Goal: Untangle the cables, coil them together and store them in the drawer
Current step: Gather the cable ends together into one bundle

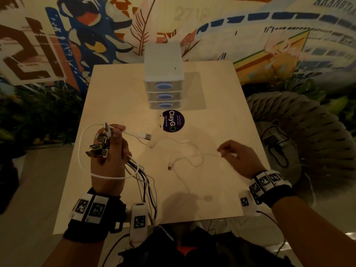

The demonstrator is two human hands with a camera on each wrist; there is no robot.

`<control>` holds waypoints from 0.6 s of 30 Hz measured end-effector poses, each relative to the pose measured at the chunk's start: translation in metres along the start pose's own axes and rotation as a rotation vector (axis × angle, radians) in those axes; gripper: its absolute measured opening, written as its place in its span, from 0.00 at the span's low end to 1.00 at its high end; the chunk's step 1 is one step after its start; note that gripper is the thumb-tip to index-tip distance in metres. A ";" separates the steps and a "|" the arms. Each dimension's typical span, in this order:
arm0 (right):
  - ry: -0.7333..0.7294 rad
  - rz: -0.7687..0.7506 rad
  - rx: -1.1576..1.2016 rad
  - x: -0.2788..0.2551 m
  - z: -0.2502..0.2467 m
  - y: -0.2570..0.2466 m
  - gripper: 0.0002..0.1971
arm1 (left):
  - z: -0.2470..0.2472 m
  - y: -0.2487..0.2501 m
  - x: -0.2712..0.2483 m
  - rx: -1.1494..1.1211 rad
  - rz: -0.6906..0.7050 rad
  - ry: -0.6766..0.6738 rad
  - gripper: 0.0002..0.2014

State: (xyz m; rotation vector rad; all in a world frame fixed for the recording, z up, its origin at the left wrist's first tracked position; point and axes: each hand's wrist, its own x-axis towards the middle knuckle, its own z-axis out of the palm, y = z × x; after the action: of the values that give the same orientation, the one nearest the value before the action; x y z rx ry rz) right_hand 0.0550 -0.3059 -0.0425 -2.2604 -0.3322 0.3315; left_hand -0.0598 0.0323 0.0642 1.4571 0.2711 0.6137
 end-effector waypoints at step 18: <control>-0.267 -0.257 -0.198 0.031 0.090 -0.042 0.34 | 0.009 0.004 -0.004 -0.100 -0.117 -0.078 0.11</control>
State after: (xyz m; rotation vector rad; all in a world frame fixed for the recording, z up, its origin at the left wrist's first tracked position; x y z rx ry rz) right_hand 0.0481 -0.2062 -0.0721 -2.3312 -0.8192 0.4830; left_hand -0.0596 0.0223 0.0687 1.3553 0.2592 0.4679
